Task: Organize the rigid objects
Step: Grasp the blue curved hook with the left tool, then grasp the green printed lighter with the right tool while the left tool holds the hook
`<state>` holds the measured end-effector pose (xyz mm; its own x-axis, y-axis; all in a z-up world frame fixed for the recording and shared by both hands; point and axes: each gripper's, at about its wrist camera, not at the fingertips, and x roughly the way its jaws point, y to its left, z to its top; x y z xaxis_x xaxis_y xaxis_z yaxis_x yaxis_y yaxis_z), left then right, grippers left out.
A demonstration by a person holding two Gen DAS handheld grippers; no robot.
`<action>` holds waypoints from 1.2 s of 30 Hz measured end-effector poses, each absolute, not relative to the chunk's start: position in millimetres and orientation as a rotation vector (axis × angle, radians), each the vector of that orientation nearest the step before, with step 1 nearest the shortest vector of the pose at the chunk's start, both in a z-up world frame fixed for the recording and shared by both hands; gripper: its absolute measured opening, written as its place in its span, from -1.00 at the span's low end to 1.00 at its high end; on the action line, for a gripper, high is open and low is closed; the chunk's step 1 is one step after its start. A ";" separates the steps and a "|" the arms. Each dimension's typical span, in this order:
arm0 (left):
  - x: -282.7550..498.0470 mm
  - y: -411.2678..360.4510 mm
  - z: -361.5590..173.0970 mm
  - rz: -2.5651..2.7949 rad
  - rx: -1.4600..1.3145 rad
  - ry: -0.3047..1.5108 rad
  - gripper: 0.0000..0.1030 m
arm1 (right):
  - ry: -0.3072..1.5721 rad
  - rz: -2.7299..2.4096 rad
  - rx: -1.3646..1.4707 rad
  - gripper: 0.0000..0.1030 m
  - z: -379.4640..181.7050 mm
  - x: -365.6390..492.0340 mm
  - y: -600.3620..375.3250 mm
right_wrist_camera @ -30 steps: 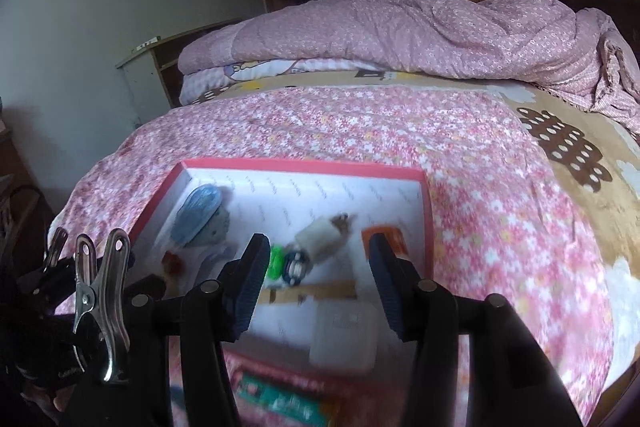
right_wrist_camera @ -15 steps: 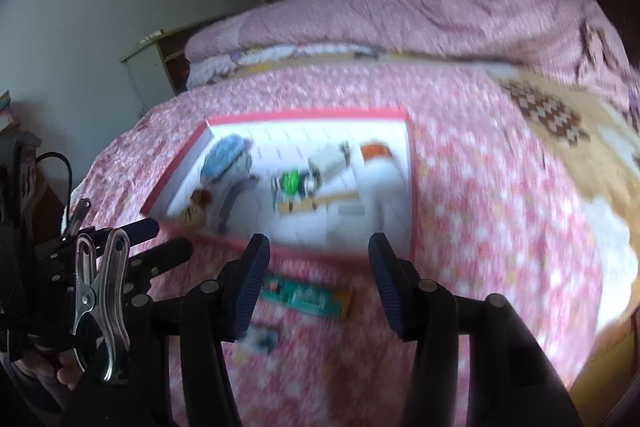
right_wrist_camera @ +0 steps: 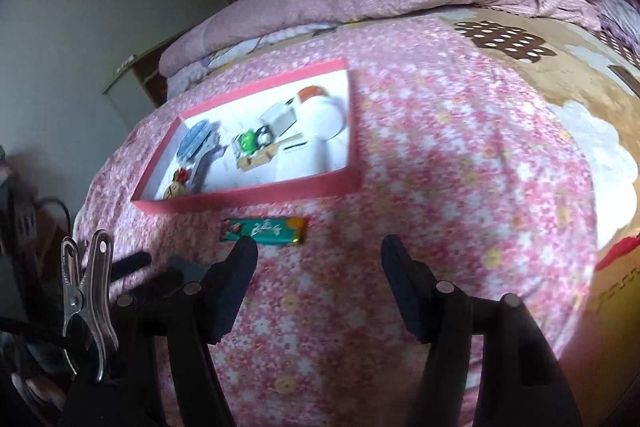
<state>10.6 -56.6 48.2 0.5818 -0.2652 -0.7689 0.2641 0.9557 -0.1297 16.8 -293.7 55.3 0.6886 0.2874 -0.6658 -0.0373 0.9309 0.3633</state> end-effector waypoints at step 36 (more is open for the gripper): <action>12.2 -69.1 32.9 -0.186 0.145 0.750 0.43 | 0.823 0.175 0.276 0.39 19.6 6.3 -278.0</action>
<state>12.2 -69.1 32.9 0.7169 -0.1158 -0.6875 0.2189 0.9736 0.0643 6.3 -278.0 19.6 0.6688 0.2597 -0.6966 -0.0470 0.9499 0.3091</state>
